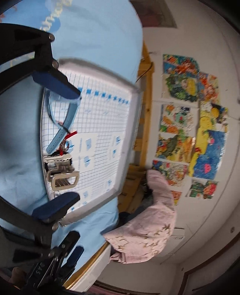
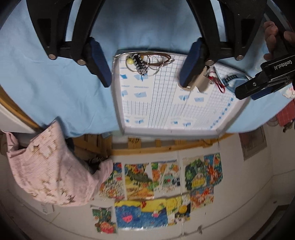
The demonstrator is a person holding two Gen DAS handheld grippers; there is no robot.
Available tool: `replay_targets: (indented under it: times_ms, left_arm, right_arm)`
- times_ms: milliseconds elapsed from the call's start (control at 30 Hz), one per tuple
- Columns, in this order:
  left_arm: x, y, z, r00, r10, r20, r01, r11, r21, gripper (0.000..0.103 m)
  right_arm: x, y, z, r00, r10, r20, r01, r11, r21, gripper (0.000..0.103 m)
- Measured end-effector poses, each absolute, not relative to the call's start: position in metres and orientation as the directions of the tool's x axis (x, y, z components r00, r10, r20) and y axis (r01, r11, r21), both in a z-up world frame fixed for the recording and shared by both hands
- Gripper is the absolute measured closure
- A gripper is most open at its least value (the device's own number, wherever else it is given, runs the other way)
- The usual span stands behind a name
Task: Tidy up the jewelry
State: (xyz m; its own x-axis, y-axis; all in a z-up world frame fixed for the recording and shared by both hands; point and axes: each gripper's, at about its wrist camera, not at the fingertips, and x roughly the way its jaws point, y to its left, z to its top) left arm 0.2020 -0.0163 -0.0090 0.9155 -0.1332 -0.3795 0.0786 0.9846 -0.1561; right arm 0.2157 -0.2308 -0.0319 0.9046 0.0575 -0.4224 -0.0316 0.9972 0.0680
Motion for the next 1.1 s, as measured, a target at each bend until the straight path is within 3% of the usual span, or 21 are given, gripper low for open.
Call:
replay_targets:
  times_ms: [400, 800, 1100]
  left_arm:
    - [0.113, -0.013, 0.029, 0.967, -0.092, -0.237, 0.070, 0.993, -0.100, 0.000]
    - [0.047, 0.007, 0.034, 0.965, -0.073, -0.253, 0.045, 0.992, -0.118, 0.000]
    - [0.014, 0.018, 0.025, 0.968, -0.038, -0.248, 0.014, 0.995, -0.097, 0.000]
  right_arm:
    - [0.129, -0.230, 0.019, 0.972, 0.058, -0.229, -0.051, 0.998, 0.039, 0.008]
    - [0.043, -0.215, 0.033, 0.987, 0.065, -0.145, -0.066, 0.998, -0.002, 0.002]
    - [0.012, -0.209, 0.031, 0.989, 0.058, -0.137, -0.062, 0.998, -0.024, 0.002]
